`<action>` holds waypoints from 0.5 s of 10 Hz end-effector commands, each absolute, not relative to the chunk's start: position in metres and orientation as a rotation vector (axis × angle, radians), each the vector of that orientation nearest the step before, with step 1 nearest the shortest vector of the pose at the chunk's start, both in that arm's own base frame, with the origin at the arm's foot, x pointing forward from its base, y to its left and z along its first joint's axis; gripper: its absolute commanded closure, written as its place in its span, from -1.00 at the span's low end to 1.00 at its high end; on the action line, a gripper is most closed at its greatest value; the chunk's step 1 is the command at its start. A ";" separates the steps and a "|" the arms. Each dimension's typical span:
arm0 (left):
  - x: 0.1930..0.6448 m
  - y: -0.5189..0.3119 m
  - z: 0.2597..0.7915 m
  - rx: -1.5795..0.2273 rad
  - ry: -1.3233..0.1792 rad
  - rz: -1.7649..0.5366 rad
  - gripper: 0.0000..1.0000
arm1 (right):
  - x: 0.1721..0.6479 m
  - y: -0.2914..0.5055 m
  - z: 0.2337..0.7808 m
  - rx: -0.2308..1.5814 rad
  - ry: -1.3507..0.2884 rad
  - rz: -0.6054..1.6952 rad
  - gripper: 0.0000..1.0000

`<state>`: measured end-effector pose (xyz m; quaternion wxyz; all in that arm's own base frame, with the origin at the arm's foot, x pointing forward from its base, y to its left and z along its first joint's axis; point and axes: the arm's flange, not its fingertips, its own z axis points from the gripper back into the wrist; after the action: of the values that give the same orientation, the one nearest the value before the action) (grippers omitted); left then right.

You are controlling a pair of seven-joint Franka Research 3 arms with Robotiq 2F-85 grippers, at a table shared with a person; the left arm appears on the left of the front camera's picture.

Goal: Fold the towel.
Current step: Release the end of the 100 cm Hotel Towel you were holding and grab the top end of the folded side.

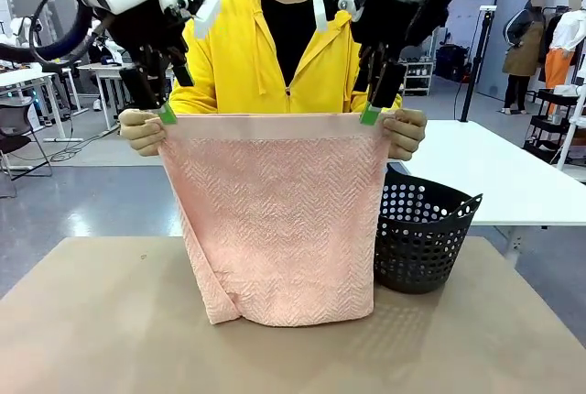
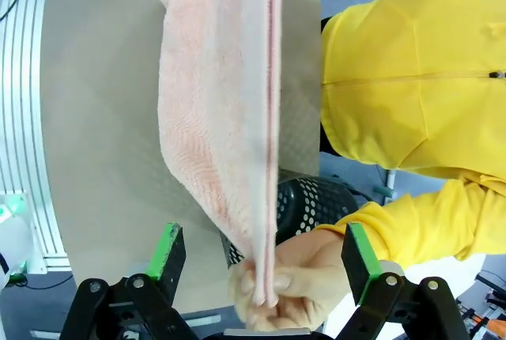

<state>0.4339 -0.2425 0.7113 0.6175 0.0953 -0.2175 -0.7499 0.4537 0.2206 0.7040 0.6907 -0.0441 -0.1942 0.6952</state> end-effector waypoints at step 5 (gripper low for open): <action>0.464 -0.250 0.669 0.137 -0.431 -1.687 -1.00 | 0.485 0.226 0.656 -0.041 -0.306 1.545 -1.00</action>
<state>0.4640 -0.2473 0.6694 0.6360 0.0708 -0.1843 -0.7460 0.4888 0.2241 0.6578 0.7035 -0.0220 -0.1476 0.6948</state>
